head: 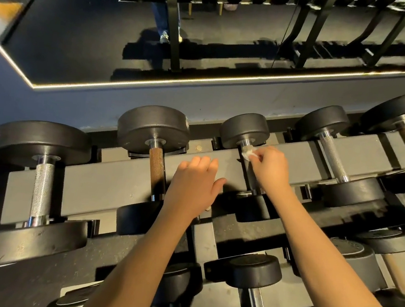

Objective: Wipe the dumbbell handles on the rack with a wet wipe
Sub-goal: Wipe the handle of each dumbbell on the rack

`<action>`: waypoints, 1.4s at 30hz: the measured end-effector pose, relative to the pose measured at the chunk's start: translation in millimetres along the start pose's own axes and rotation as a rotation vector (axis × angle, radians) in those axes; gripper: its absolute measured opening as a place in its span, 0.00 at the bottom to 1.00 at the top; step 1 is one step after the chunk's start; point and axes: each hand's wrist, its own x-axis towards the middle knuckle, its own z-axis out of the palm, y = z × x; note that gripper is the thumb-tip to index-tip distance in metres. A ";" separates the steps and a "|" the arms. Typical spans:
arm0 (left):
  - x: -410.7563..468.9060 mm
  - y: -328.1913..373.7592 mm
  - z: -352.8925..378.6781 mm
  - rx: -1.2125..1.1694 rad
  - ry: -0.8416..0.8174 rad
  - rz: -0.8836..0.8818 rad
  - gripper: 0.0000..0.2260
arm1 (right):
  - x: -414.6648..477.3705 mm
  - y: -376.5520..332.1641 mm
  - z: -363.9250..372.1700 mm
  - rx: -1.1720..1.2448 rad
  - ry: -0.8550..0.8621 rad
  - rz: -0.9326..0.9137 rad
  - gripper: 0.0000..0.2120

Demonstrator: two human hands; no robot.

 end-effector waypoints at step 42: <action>1.2 1.3 -1.4 0.005 -0.045 -0.042 0.19 | 6.9 -16.5 13.6 -0.036 0.014 0.026 0.09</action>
